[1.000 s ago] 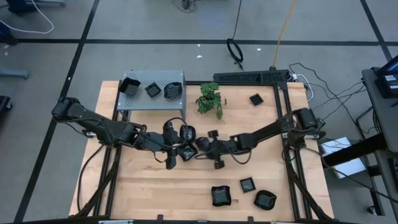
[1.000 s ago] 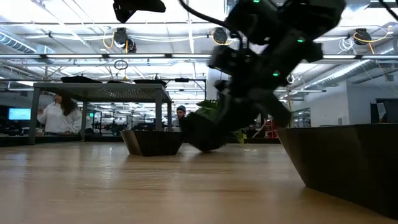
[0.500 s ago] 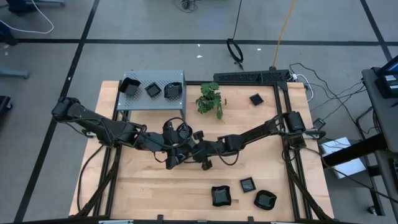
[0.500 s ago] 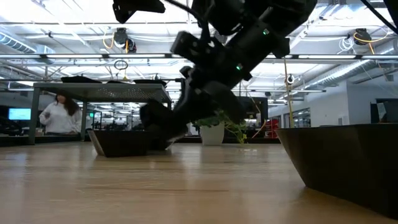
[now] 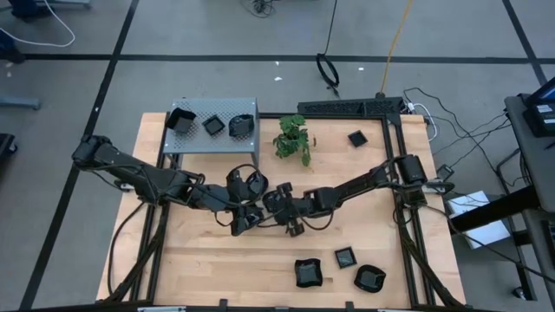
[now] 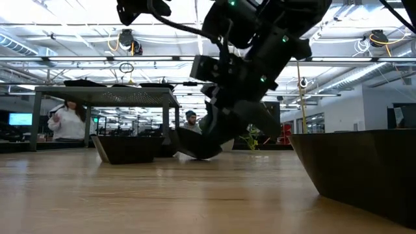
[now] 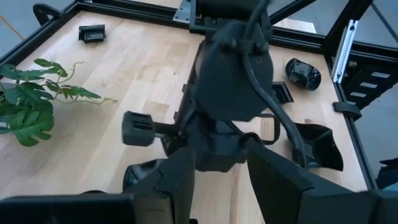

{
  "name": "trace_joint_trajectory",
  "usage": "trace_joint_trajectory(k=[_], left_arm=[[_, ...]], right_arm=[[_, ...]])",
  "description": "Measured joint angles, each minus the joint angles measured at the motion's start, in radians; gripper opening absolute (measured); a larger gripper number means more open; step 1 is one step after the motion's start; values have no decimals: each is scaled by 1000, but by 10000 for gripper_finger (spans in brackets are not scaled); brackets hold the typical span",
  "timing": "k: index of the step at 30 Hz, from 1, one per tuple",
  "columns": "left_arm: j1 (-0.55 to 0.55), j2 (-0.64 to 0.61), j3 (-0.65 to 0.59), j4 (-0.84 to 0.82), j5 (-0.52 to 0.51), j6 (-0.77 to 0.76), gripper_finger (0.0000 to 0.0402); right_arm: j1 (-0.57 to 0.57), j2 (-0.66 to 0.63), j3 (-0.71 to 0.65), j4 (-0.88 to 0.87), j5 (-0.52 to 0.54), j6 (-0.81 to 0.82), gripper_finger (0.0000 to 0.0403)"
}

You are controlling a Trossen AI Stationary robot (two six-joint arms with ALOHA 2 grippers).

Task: Pick & Place Mini shaped plates
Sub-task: Move the leaf-shaped plate to the center of the table, then move the square plate to the center of the table

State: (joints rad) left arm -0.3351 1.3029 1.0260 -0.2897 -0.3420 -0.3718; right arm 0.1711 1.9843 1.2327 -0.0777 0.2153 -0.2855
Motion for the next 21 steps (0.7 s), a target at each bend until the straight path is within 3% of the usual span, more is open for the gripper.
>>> trace_joint_trajectory(k=[13, 21], left_arm=[[0, 0, 0, 1, 0, 0, 150], [0, 0, 0, 2, 0, 0, 150]], right_arm=[[12, -49, -1, -41, -2, 17, 140], [55, -244, -6, -302, -3, 149, 154]])
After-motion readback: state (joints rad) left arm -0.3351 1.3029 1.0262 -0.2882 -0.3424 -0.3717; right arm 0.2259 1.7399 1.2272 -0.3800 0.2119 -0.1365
